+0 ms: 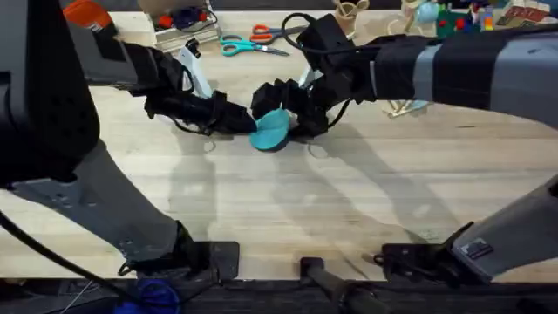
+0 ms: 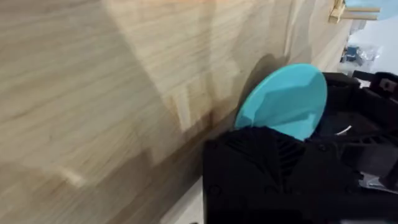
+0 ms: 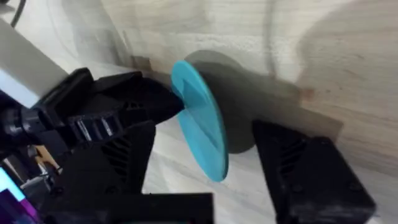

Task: Pick up the plates from the table one by one and place each into a slot on the dish rack.

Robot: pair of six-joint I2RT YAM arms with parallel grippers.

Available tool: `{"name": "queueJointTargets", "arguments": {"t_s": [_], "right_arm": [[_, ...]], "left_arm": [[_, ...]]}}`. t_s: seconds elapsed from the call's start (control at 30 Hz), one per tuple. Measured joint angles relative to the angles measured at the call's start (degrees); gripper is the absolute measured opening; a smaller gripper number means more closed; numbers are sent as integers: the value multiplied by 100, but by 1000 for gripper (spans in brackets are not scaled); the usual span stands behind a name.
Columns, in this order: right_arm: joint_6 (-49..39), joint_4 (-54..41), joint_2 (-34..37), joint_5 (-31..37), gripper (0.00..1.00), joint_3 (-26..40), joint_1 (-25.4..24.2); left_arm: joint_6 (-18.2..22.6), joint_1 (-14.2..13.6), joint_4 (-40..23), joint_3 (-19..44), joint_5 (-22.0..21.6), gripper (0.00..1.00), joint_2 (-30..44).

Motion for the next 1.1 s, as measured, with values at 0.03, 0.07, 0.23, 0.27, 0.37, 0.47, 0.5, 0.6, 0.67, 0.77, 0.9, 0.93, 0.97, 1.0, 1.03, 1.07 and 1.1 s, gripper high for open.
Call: {"name": "queueJointTargets", "arguments": {"t_s": [0.03,0.07,0.23,0.27,0.37,0.47,0.5,0.6,0.67,0.77,0.9,0.93,0.97,1.0,1.03,1.07,1.1], "right_arm": [[12,-1,5,11,915,2,0],[18,12,13,11,870,-1,1],[51,24,79,11,608,-1,2],[65,23,86,11,544,-1,2],[60,-10,97,13,172,-8,-1],[71,120,-11,-189,40,5,-58],[75,94,-25,-184,42,6,-37],[73,78,-24,-213,39,6,-39],[20,68,-25,-241,36,6,-39],[-212,27,-24,-269,32,6,-42],[-553,-66,-66,-285,31,6,-42],[-627,-140,-98,-282,31,6,-42],[-708,-236,-144,-262,32,6,-35],[-795,-332,-202,-224,32,6,-26],[-894,-438,-272,-150,32,6,-26],[-1011,-543,-360,-63,32,6,-37],[-1116,-633,-451,8,32,6,-41]], "left_arm": [[0,0,0,0,2,41,0],[0,0,0,0,0,42,0],[0,0,0,0,0,42,0],[0,0,0,0,0,42,0],[0,0,0,0,4,41,0],[-2,55,-4,0,78,42,-2],[0,55,-2,0,79,42,-2],[0,52,-5,0,75,41,0],[2,53,-15,0,76,41,-2],[41,52,-36,0,74,41,-2],[119,35,-165,-12,2,41,-61],[139,15,-235,-34,-81,41,-120],[156,-18,-313,-69,-229,41,-209],[174,-42,-385,-103,-393,41,-303],[181,-56,-485,-149,-560,41,-444],[192,-55,-571,-181,-676,41,-595],[195,-55,-639,-201,-768,42,-765]]}}
